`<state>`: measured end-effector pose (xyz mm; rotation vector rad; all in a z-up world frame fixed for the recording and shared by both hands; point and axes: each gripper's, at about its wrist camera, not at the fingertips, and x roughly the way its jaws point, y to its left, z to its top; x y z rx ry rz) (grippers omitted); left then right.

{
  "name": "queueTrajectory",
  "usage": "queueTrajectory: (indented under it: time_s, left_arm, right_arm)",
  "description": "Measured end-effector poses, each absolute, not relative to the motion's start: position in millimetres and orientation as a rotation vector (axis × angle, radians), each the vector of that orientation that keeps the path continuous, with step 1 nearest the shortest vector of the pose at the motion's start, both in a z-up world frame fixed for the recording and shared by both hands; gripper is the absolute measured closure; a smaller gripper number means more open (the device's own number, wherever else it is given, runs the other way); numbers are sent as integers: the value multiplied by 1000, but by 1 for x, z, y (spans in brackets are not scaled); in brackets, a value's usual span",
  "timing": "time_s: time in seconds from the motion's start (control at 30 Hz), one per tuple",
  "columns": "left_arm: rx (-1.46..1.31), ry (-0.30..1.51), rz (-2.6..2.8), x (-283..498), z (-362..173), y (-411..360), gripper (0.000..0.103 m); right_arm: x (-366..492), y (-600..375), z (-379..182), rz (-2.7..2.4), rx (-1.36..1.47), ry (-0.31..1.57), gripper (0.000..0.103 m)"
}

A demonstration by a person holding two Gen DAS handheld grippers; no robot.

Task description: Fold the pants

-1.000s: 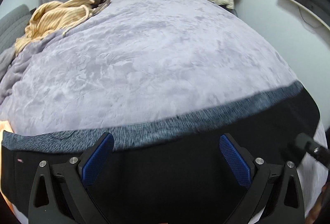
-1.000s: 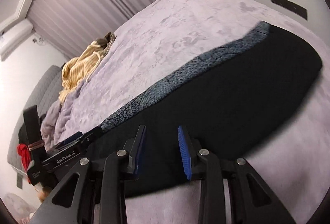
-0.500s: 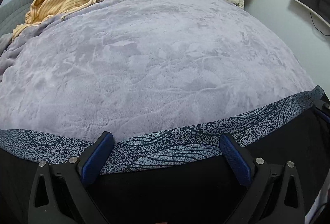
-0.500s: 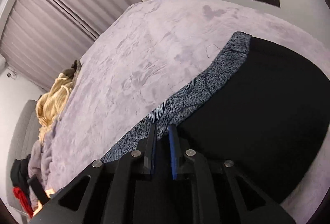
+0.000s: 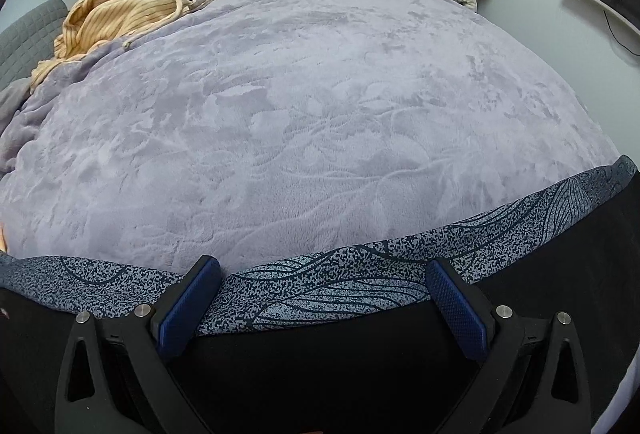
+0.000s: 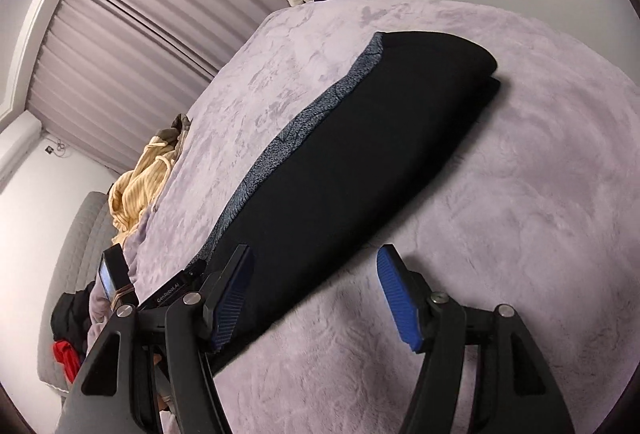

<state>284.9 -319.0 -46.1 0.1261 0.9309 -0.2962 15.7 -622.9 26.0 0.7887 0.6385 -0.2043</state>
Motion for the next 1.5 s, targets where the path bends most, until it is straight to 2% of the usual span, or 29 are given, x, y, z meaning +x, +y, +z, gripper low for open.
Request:
queueTrajectory:
  time_s: [0.3,0.37,0.5,0.53,0.57,0.7,0.77,0.8,0.83,0.87,1.0,1.17,1.23,1.3,1.37,1.5]
  left_arm:
    - [133,925,-290,284,-47,-321,0]
    - [134,915,-288,282,-47,-321,0]
    - [142,901,-282,280,-48,-321,0]
    - [143,900,-282,281,-48,-322,0]
    - [142,901,-282,281,-48,-321,0]
    - [132,902,-289,281,-48,-320,0]
    - [132,901,-289,280,-48,-320,0]
    - [132,901,-289,280,-49,-320,0]
    - [132,902,-289,281,-49,-320,0]
    - [132,902,-289,280,-49,-320,0]
    - [132,901,-289,280,-49,-320,0]
    - [132,902,-289,280,-49,-320,0]
    - [132,902,-289,280,-49,-320,0]
    - [131,904,-288,281,-49,-321,0]
    - [131,909,-288,281,-48,-321,0]
    - [138,947,-293,281,-36,-325,2]
  right_arm:
    - [-4,-648,13,-213,882,550,36]
    - [-4,-659,14,-222,905,510,50]
    - [8,-677,7,-207,981,492,69]
    - [14,-680,4,-208,988,509,83]
    - [17,-679,3,-197,991,513,87]
    - [14,-672,17,-177,930,485,87]
    - [7,-673,15,-204,954,511,79]
    - [2,-676,13,-227,965,530,73]
    - [-2,-679,10,-244,970,537,56]
    - [-6,-681,8,-259,973,535,44]
    - [-11,-691,4,-276,1009,528,44]
    - [24,-698,-5,-303,996,578,44]
    - [32,-702,-7,-282,1015,541,45]
    - [40,-700,-6,-187,1006,465,55]
    - [47,-698,-15,-148,989,455,75]
    - [46,-702,-32,-116,1011,411,81]
